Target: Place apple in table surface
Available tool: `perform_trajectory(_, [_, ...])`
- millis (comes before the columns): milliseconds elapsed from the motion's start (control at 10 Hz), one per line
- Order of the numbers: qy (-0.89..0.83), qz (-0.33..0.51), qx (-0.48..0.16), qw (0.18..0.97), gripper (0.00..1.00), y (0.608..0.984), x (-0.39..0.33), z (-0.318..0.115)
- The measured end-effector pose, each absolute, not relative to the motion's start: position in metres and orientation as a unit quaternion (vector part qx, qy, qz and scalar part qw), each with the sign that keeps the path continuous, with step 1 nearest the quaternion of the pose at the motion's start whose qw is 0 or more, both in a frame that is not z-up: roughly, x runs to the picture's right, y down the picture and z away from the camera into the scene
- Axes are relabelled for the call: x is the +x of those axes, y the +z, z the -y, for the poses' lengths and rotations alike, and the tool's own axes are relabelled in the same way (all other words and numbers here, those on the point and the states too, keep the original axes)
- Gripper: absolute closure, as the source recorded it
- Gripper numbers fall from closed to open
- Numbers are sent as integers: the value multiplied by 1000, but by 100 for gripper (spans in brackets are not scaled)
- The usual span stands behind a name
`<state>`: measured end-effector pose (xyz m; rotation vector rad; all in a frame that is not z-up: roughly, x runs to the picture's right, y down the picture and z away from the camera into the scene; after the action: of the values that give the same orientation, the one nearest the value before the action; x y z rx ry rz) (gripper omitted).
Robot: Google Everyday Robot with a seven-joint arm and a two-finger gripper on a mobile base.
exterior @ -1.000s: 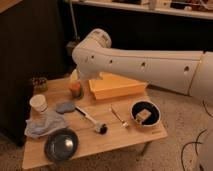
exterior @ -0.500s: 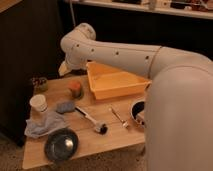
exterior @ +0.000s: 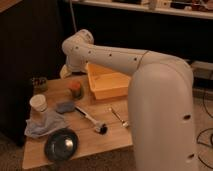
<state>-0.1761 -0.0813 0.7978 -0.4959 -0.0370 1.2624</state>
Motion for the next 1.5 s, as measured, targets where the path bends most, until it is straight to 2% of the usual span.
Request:
perform_trajectory(400, [569, 27, -254, 781, 20, 821, -208, 67])
perform_trajectory(800, [566, 3, -261, 782, 20, 856, -219, 54])
perform_trajectory(1500, [558, -17, -272, 784, 20, 888, -229, 38])
